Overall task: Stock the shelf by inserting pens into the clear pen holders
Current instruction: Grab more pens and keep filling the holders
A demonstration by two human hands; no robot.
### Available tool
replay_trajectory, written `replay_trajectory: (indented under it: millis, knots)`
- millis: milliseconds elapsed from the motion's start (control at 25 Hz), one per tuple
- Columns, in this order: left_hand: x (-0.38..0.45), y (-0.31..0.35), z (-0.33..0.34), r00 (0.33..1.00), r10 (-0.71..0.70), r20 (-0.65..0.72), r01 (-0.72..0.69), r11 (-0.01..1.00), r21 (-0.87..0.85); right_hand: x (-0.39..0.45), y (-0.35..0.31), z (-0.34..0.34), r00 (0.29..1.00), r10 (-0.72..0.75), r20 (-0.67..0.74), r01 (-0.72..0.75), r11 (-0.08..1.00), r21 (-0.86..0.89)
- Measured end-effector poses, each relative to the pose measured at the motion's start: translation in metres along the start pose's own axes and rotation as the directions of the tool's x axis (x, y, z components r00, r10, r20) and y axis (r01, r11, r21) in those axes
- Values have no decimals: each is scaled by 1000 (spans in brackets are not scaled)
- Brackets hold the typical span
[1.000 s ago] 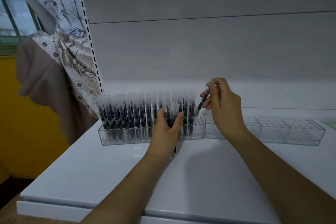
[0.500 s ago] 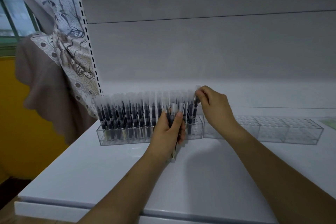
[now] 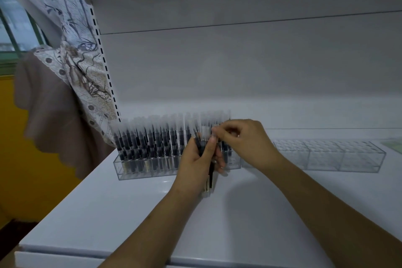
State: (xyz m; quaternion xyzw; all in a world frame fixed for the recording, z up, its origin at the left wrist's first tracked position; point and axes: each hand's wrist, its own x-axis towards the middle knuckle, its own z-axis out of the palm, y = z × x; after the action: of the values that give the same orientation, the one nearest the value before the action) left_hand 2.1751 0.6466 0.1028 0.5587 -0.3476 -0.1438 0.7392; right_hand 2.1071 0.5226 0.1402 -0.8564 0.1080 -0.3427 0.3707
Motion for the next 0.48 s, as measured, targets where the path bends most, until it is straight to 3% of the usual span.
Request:
replay_trajectory:
  millis: [80,160,280,360,480]
  knots:
    - [0,0,0,1000,-4,12,4,1000,-29,0,-1,4,1000,-9,-25,11,998,61]
    - [0,0,1,1000,-27,-4,27,997,-69,1,-2,-2,979,16,-205,28,978,206]
    - [3,-2,0,998,-38,-54,34,997,-66,3,-6,-24,864,101,-493,168,866,472]
    - [4,-5,-2,998,-15,-65,15,1000,-2,3,-4,-27,816,72,-573,225,874,430]
    - [3,-8,-6,999,10,-52,-6,997,71,4,3,-18,863,-45,-503,177,960,218]
